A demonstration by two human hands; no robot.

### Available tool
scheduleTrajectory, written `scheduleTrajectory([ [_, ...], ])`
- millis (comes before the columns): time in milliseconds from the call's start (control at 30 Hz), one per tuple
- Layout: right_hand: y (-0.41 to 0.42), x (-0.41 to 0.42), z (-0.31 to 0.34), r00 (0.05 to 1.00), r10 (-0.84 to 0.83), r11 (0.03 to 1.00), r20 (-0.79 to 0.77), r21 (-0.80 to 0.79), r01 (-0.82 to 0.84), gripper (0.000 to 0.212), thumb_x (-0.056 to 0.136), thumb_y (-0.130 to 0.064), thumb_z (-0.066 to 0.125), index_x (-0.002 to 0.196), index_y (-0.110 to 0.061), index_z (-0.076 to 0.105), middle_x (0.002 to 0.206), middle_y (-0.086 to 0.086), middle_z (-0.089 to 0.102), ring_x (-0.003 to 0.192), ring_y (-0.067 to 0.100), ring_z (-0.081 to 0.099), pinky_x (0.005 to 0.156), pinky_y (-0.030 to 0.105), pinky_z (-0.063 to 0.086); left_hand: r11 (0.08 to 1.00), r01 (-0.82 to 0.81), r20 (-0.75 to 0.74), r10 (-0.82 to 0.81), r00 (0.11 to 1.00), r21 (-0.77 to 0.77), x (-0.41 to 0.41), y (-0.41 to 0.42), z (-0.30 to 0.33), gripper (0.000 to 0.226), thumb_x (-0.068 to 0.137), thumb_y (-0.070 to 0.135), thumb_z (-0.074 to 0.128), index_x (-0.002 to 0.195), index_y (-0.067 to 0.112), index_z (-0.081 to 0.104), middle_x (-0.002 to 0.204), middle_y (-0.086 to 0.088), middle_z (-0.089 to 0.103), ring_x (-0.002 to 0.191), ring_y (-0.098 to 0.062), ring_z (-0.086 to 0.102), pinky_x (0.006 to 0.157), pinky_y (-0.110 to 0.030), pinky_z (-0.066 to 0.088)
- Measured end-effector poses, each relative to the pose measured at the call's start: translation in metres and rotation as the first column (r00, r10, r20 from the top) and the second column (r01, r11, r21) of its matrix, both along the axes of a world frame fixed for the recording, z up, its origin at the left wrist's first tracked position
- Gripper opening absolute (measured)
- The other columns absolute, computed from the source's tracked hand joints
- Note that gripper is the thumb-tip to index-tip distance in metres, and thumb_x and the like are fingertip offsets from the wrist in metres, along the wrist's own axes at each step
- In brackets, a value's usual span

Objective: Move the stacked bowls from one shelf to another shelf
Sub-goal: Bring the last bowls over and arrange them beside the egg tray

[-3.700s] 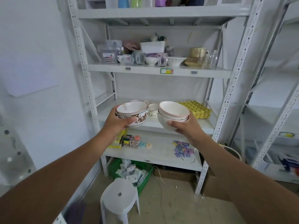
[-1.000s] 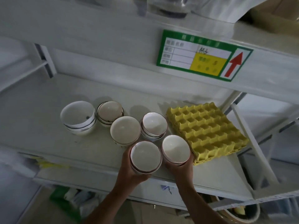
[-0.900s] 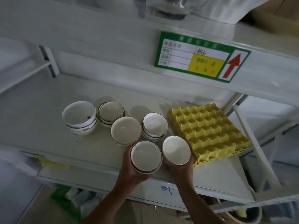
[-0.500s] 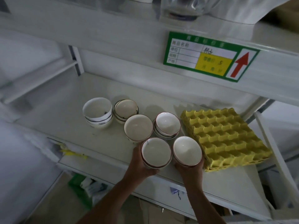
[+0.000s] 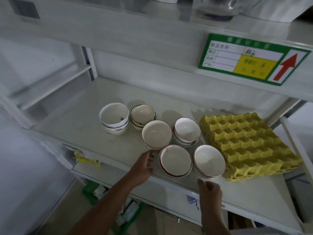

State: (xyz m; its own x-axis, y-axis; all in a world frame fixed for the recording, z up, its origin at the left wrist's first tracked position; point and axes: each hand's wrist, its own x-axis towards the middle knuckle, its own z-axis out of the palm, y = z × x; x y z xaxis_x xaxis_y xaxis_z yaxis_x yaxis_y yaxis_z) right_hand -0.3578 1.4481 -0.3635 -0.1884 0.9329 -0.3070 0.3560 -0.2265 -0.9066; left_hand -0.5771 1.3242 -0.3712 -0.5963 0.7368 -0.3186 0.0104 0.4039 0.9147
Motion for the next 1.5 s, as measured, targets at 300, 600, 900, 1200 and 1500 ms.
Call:
scheduleTrajectory([
  [300,-0.016,-0.051,0.035,0.967,0.118,0.850,-0.227,-0.481,-0.216,0.034,0.098,-0.031,0.057,0.123,-0.009,0.051,0.094,0.027,0.073,0.074,0.038,0.074,0.059,0.036,0.060,0.959,-0.265,0.491,0.280,0.825,-0.102,-0.048,0.027,0.055,0.039,0.097,0.043,0.048,0.125,0.017,0.044,0.108,-0.026,0.059,0.074,-0.039,0.066,0.070,-0.049,0.059],
  [600,-0.011,-0.059,0.040,0.966,0.046,0.856,-0.253,-0.489,-0.169,0.045,0.096,-0.001,0.039,0.140,-0.010,0.040,0.129,0.028,0.056,0.109,0.043,0.063,0.058,0.034,0.060,0.975,-0.207,0.439,0.224,0.870,-0.087,-0.061,0.048,0.062,0.042,0.091,0.006,0.033,0.130,0.000,0.047,0.104,-0.028,0.059,0.072,-0.042,0.064,0.064,-0.056,0.059],
  [900,-0.006,-0.059,0.083,0.960,0.141,0.884,-0.241,-0.405,-0.232,0.040,0.091,-0.003,0.045,0.131,-0.004,0.046,0.110,0.022,0.060,0.088,0.036,0.070,0.082,0.051,0.060,0.979,-0.098,0.390,0.161,0.907,-0.177,-0.071,0.047,0.070,0.036,0.097,0.017,0.038,0.130,0.005,0.039,0.107,-0.030,0.057,0.071,-0.039,0.065,0.059,-0.048,0.060],
  [1200,0.022,-0.118,0.143,0.929,0.341,0.898,-0.147,-0.240,-0.368,0.023,0.096,-0.006,0.037,0.118,-0.001,0.043,0.097,0.031,0.065,0.051,0.030,0.071,0.051,0.032,0.062,0.970,-0.044,0.231,0.101,0.968,-0.241,-0.082,0.034,0.087,0.035,0.100,0.037,0.034,0.121,0.012,0.045,0.077,-0.017,0.064,0.051,-0.026,0.062,0.057,-0.031,0.055],
  [1500,0.028,-0.180,0.127,0.890,0.454,0.872,0.033,-0.222,-0.437,0.029,0.090,-0.018,0.039,0.110,-0.004,0.053,0.090,0.025,0.068,0.051,0.036,0.070,0.054,0.038,0.060,0.984,-0.143,0.330,0.171,0.928,-0.109,-0.079,0.025,0.093,0.067,0.092,0.069,0.028,0.088,0.010,0.059,0.065,-0.010,0.058,0.044,-0.018,0.049,0.050,-0.022,0.045],
])
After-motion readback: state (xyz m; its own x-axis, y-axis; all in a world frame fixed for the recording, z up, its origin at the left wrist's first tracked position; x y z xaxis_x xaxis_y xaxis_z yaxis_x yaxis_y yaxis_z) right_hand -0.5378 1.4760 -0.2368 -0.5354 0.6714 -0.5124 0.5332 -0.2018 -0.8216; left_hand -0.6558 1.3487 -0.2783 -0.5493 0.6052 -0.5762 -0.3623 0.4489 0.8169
